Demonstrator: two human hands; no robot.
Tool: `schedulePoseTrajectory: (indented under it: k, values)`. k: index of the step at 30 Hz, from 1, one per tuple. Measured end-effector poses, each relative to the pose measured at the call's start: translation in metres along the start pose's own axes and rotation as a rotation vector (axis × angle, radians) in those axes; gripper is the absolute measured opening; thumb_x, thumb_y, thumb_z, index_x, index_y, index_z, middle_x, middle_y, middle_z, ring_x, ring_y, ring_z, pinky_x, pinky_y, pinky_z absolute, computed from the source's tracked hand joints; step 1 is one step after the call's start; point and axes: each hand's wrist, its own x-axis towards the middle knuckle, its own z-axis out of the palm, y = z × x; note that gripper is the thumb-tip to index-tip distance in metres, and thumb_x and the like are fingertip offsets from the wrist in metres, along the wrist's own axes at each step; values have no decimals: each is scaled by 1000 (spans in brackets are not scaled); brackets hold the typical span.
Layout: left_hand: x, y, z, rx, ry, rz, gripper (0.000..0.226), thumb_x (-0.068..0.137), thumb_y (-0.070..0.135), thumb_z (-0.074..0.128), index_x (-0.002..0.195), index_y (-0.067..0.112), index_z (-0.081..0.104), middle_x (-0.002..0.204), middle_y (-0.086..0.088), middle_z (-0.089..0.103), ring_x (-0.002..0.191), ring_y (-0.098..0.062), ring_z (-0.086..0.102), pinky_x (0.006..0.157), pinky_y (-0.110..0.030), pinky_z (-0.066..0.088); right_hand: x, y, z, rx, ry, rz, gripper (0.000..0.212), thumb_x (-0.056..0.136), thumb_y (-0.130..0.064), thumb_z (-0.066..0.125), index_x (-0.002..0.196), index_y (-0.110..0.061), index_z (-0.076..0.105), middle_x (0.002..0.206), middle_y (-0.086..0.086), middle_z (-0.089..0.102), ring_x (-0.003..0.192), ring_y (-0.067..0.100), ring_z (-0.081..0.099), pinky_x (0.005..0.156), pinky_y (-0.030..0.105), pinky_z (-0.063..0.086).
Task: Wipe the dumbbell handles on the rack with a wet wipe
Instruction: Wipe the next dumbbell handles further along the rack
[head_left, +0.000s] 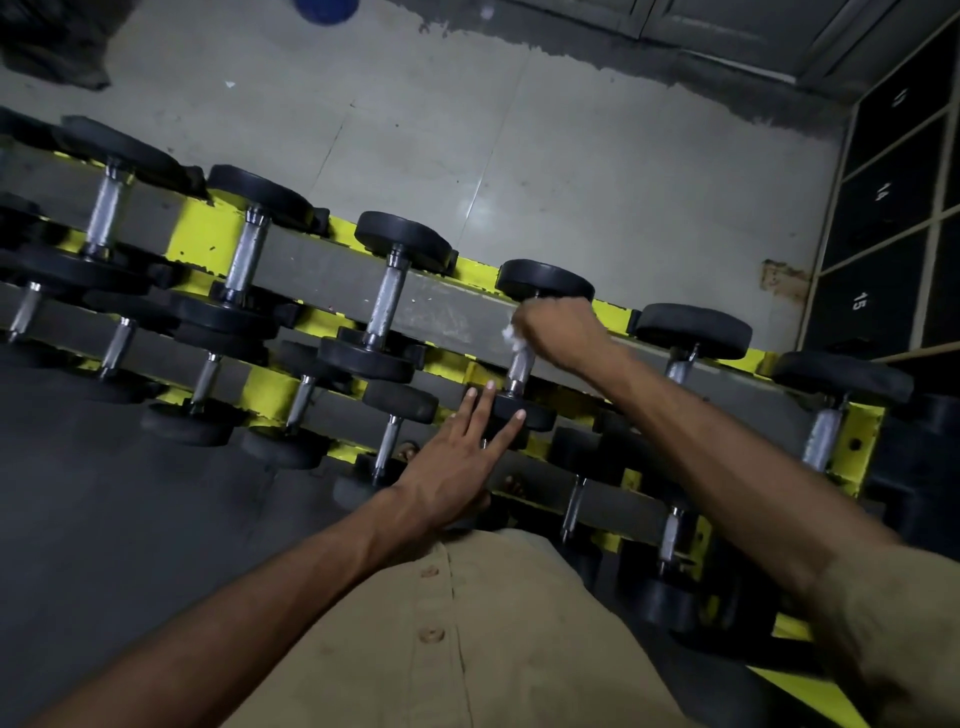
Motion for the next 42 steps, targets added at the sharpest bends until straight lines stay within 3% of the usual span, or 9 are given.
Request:
schedulePoseTrajectory:
  k: [5, 9, 17, 23, 28, 34, 38, 40, 42]
  values:
    - [-2, 9, 1, 10, 22, -48, 106, 98, 6, 59, 164, 22, -23, 161, -31, -37, 157, -47, -19, 128, -51, 21, 18, -54, 8, -218, -425, -115, 22, 98, -27, 60, 112, -13, 69, 113, 8, 71, 102, 31, 68, 76, 39, 51]
    - [-2, 20, 5, 12, 47, -117, 97, 99, -2, 45, 163, 20, -24, 159, -38, -34, 157, -51, -13, 128, -54, 18, 26, -66, 4, -124, -612, -105, 17, 98, -19, 57, 109, -9, 66, 111, 12, 68, 89, 30, 62, 74, 36, 49]
    - [1, 21, 15, 0, 61, -133, 105, 98, 2, 52, 161, 20, -30, 155, -38, -39, 155, -53, -16, 128, -55, 19, -24, -20, 39, 91, -31, -230, 4, 89, -21, 62, 88, -24, 66, 91, 0, 58, 81, 22, 60, 63, 38, 53]
    - [0, 24, 11, 9, 26, -151, 106, 98, 2, 54, 161, 20, -30, 157, -38, -38, 155, -52, -17, 129, -53, 17, -58, -23, 77, 541, 219, 307, 7, 88, -23, 66, 83, -24, 61, 86, -3, 67, 81, 21, 61, 69, 35, 51]
    - [-1, 27, 7, 4, -6, -170, 114, 98, 17, 65, 160, 20, -31, 156, -36, -40, 155, -50, -21, 129, -54, 14, -44, -26, 90, 926, 89, 668, 12, 86, -8, 68, 84, -19, 65, 85, 2, 67, 81, 24, 63, 69, 35, 49]
    - [0, 25, 5, -1, -35, -159, 121, 97, 25, 70, 158, 20, -34, 155, -35, -43, 154, -49, -24, 129, -53, 13, -16, -11, 76, 1843, 297, 880, 17, 97, -2, 61, 97, -18, 67, 100, 5, 71, 84, 17, 67, 84, 37, 59]
    - [-2, 21, 0, 26, -25, -122, 107, 100, 12, 56, 160, 18, -31, 155, -37, -41, 154, -51, -22, 129, -54, 14, -27, -31, 77, 1450, 167, 832, 21, 98, -6, 56, 80, -11, 67, 76, 4, 63, 69, 18, 57, 66, 31, 45]
    - [-1, 18, 1, 45, -11, -108, 103, 100, 10, 52, 160, 18, -32, 155, -38, -40, 154, -52, -22, 129, -55, 13, -42, -42, 83, 1124, 39, 746, 13, 94, -7, 59, 87, -5, 70, 82, 5, 64, 74, 22, 60, 65, 30, 41]
    - [0, 15, 6, 37, 8, -106, 103, 101, 9, 51, 159, 18, -34, 154, -39, -41, 153, -53, -22, 129, -58, 15, -40, -39, 83, 1089, 24, 751, 5, 89, -8, 68, 88, -7, 73, 83, 4, 67, 73, 19, 62, 67, 30, 46]
